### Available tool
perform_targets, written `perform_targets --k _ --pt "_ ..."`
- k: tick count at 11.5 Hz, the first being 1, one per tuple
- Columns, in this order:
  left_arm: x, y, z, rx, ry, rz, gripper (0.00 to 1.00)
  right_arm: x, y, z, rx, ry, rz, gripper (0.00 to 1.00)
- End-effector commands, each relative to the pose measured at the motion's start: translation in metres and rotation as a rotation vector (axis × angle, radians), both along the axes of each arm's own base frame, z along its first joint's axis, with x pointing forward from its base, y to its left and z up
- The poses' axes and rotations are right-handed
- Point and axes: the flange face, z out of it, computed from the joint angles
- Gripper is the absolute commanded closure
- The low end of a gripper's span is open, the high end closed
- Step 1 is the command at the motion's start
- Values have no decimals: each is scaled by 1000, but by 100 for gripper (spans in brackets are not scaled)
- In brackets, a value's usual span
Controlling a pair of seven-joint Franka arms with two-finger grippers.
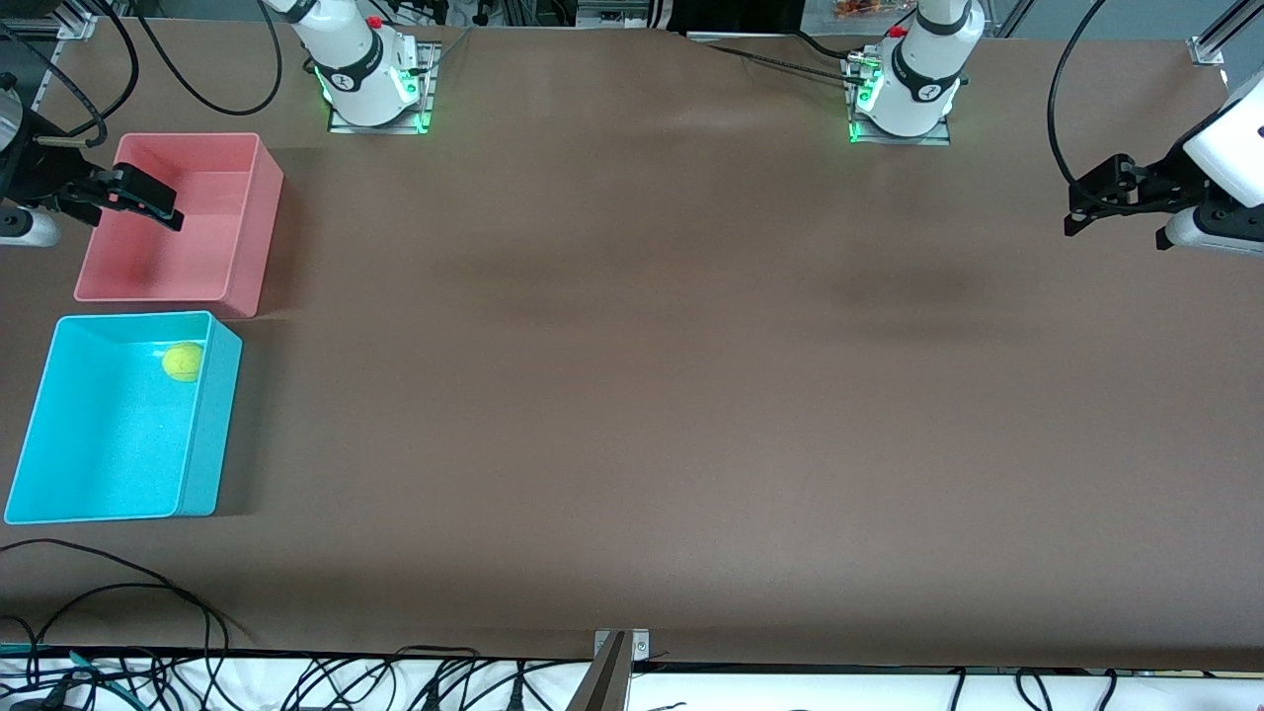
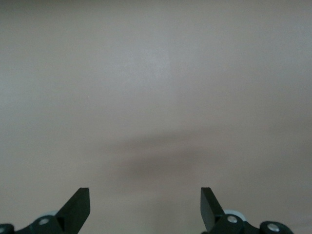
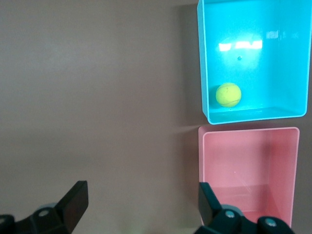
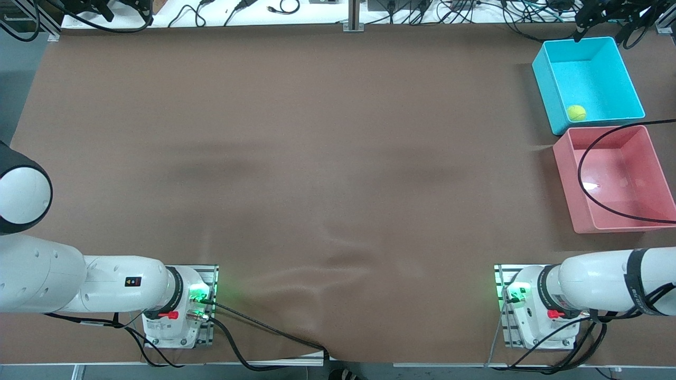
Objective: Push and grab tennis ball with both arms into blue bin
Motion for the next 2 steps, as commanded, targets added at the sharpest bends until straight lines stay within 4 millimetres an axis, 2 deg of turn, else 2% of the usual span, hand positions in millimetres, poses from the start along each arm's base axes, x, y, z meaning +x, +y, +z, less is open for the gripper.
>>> perform_targets --k 1,2 --pt "-7 0 3 -11 6 8 0 7 4 10 -14 4 14 0" --pt "-7 0 3 -11 6 8 0 7 4 10 -14 4 12 0"
